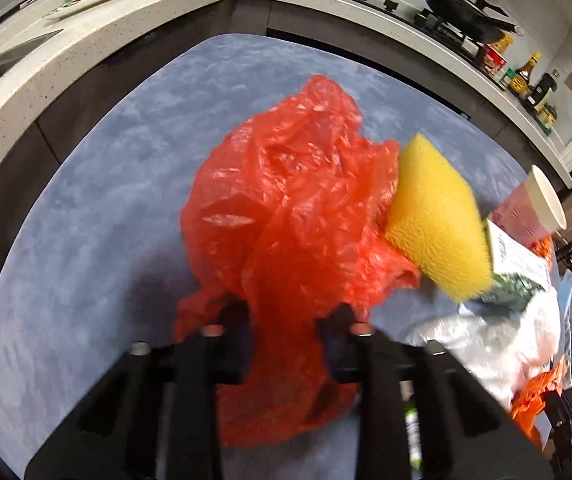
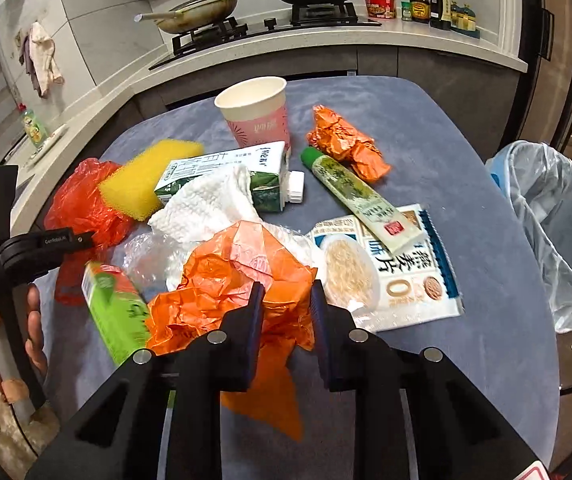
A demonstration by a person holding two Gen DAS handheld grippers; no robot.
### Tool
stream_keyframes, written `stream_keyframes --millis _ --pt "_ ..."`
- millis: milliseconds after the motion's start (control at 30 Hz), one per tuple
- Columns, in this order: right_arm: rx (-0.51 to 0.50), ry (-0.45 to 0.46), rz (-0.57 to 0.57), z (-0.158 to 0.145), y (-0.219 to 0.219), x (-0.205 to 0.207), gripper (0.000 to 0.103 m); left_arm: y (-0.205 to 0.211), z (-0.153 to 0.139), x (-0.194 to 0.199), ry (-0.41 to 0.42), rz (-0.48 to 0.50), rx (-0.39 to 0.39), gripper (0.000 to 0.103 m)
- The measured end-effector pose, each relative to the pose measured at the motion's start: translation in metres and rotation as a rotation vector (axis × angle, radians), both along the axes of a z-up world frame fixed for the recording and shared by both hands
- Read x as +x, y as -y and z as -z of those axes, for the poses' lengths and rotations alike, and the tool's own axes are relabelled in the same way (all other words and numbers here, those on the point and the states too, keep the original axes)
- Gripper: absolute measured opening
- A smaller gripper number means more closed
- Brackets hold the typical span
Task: Collect trash
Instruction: 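Grasp the red plastic bag with the left tool while the right tool grasps the orange wrapper, then carry the red bag and orange wrapper to the bin and release both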
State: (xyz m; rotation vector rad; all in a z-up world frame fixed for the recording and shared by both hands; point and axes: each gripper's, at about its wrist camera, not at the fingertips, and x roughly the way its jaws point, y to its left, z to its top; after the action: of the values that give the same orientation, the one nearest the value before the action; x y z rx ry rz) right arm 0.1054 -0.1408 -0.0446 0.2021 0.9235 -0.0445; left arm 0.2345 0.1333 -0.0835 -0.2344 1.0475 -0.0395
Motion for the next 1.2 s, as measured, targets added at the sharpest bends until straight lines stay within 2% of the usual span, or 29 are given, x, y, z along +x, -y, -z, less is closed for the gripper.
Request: stream_keyframes --millis 33,167,433,667,967,1200 --pt "-0.002 0.004 -0.005 -0.002 0.001 -0.004 0.022 0.000 -0.003 -0.006 0.007 0.003 0.000 0.013" --pt "-0.008 0.035 0.001 -0.016 0.008 -0.023 0.021 -0.001 -0.023 -0.032 0.052 -0.007 0.026 0.010" --pt "-0.005 0.117 0.074 -0.050 0.040 -0.059 0.021 0.003 -0.090 -0.102 0.182 0.034 0.065 0.009" --pt "-0.014 0.184 0.178 -0.075 0.079 -0.087 0.022 0.034 -0.132 -0.139 0.240 0.128 0.025 0.009" --pt "-0.066 0.226 0.425 -0.082 0.176 -0.109 0.022 0.163 -0.157 -0.139 0.289 0.423 -0.022 0.009" --pt "-0.124 0.202 0.547 -0.072 0.255 -0.096 0.022 0.289 -0.151 -0.119 0.291 0.646 -0.087 0.009"
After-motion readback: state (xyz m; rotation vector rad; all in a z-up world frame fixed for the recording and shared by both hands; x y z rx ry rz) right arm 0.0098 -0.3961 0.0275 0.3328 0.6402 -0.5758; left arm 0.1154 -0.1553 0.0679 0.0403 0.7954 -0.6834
